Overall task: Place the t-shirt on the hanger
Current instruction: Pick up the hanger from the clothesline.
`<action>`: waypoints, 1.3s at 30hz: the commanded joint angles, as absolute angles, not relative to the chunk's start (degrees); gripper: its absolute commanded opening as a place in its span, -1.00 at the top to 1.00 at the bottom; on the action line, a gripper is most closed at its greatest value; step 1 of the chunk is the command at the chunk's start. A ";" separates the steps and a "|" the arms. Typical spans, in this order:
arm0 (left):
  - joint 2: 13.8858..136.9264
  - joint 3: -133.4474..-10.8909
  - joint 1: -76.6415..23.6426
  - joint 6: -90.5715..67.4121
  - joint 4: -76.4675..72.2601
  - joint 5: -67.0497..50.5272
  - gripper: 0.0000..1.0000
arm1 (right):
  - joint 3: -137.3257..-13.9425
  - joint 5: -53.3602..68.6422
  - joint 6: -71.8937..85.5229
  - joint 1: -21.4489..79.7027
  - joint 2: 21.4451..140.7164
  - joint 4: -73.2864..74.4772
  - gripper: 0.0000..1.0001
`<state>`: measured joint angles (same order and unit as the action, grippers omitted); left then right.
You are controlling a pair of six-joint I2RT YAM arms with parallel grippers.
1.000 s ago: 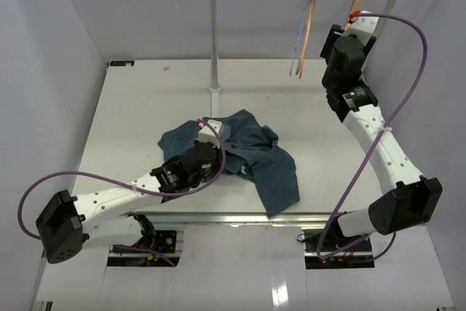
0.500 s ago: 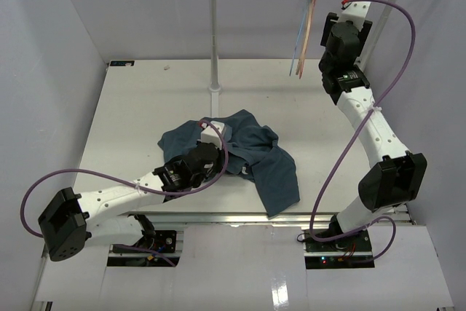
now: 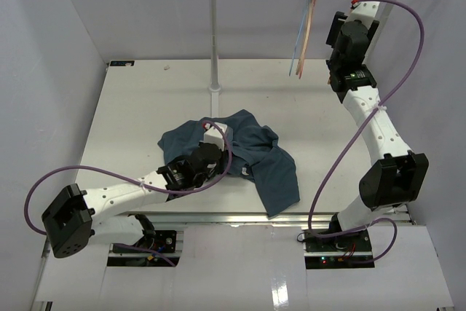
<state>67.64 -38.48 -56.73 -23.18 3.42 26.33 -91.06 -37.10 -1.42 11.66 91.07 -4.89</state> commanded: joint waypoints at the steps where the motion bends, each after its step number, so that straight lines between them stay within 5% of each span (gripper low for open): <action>1: 67.77 -39.81 -56.87 -23.47 3.33 26.03 1.00 | -94.52 -37.58 -0.44 11.52 93.78 -6.77 -0.32; 8: 67.40 -39.73 -56.87 -23.47 3.25 25.72 1.00 | -96.95 -37.43 -0.44 10.55 96.60 -4.64 -0.20; 12: 67.06 -39.70 -56.87 -23.73 3.16 24.70 1.00 | -96.80 -36.86 -0.44 10.49 96.42 -4.25 0.38; 18: 67.18 -39.62 -56.87 -23.85 2.94 24.49 1.00 | -98.17 -37.65 -0.44 10.51 95.31 -1.95 0.81; 39: 67.59 -39.74 -56.94 -23.91 2.72 23.71 1.00 | -94.99 -31.76 2.09 10.55 86.04 3.25 0.84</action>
